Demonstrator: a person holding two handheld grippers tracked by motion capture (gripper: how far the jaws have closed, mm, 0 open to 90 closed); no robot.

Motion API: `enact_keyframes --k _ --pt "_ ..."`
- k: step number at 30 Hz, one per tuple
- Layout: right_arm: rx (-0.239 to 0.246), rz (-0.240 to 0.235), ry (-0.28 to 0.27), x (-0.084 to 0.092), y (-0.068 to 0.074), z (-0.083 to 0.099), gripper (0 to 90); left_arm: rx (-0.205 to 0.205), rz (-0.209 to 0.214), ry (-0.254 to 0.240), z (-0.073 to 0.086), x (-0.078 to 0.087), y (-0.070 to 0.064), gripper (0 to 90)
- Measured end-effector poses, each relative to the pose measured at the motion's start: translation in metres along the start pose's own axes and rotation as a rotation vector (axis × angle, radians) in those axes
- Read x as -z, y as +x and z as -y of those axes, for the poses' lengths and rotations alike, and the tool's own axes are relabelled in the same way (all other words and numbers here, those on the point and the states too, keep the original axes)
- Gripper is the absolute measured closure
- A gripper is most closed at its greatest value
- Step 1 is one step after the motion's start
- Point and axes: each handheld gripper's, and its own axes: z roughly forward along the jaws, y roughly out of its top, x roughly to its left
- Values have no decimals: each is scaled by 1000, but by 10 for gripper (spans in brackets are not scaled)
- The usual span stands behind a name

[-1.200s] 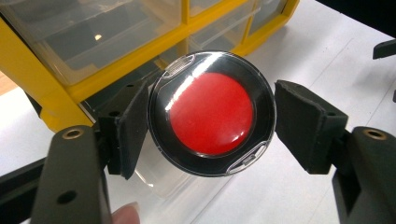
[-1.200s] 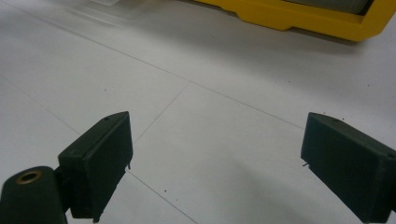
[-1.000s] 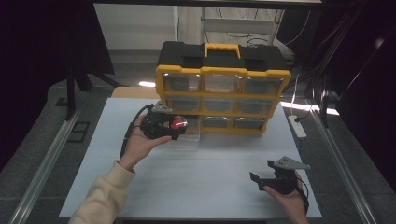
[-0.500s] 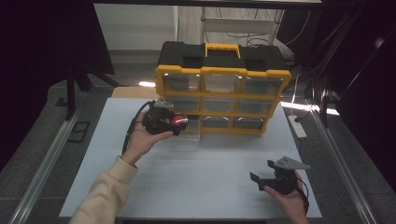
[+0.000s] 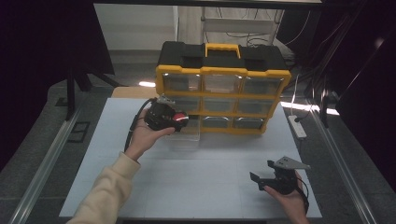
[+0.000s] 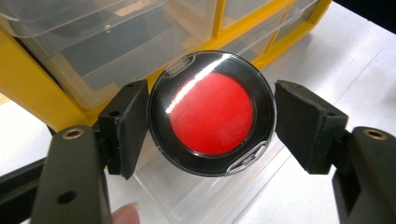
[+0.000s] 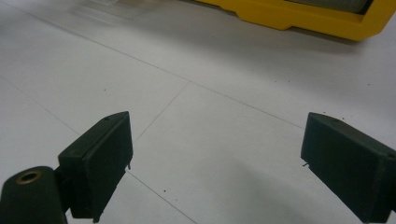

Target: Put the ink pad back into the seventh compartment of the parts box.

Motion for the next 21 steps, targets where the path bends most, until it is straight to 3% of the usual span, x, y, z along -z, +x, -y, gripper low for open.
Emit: enact_keyframes --k 14,21 --pt "-2 -1 1 0 0 0 92 15 -13 23 -4 -12 5 301" --pt "-1 -1 1 0 0 0 92 4 -17 55 -1 -24 4 301"
